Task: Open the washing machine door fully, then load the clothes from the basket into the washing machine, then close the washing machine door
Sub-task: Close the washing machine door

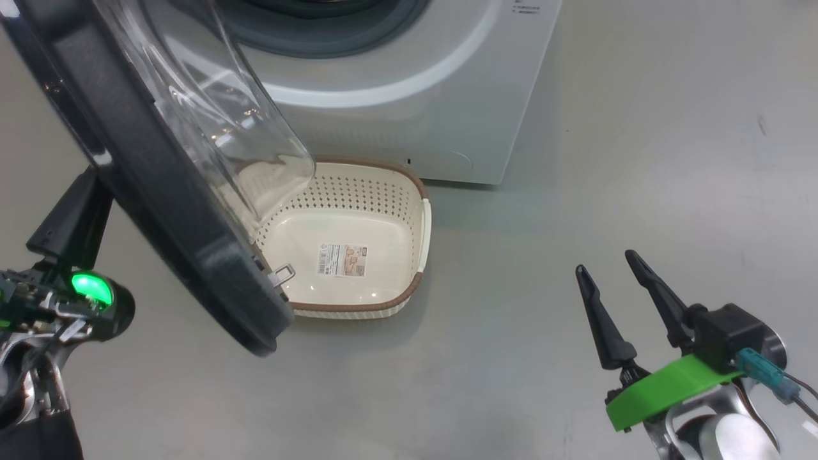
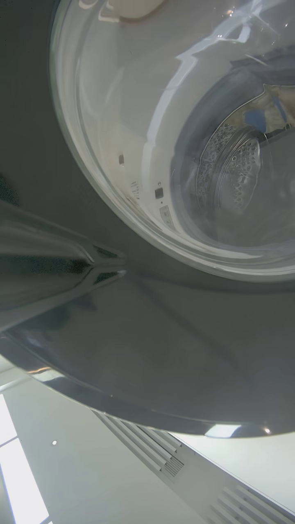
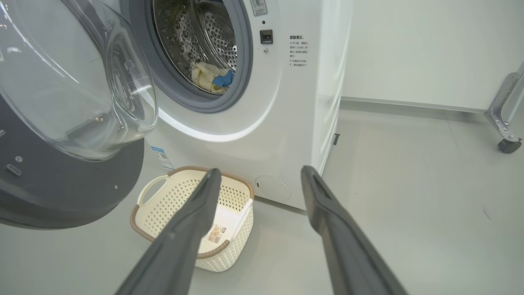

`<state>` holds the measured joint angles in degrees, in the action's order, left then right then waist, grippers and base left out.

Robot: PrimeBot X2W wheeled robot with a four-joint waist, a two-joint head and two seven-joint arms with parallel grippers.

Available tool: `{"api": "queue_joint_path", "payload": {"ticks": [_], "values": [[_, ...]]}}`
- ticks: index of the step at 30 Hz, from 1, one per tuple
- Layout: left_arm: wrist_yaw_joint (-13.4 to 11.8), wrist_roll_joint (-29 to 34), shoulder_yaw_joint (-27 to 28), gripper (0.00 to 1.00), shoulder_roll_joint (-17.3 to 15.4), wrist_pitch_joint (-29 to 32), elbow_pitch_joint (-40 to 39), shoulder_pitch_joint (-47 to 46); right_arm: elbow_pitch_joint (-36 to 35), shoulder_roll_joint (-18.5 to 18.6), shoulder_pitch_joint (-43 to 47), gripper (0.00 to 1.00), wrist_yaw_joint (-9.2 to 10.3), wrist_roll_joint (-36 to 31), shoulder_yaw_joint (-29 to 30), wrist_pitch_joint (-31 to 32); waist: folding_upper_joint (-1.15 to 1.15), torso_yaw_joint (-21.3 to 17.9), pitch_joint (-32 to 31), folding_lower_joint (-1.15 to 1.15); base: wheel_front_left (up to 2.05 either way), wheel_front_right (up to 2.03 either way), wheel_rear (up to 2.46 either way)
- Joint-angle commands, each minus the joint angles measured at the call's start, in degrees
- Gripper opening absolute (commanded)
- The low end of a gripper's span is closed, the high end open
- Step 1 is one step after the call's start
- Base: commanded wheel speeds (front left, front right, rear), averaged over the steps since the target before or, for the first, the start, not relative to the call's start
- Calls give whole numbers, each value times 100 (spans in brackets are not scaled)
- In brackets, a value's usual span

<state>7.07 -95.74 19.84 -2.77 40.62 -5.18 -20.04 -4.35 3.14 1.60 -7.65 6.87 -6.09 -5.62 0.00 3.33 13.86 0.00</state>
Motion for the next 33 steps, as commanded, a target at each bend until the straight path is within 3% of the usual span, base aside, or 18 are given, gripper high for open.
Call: {"api": "queue_joint_path", "payload": {"ticks": [1,19,33], "values": [[42,68,70,0,-99,69,-215,-255,-153,-2,-247,100,16,47,-139,-78,0,-129,22,0,0,0,0],[42,657,-261,0,-45,-438,344,-1068,167,-25,-511,100,16,221,-232,-356,0,-1153,266,0,0,0,0],[42,684,-482,0,-52,-663,607,-1349,333,-25,-575,100,16,317,-237,-488,0,-1459,286,0,0,0,0]]}}
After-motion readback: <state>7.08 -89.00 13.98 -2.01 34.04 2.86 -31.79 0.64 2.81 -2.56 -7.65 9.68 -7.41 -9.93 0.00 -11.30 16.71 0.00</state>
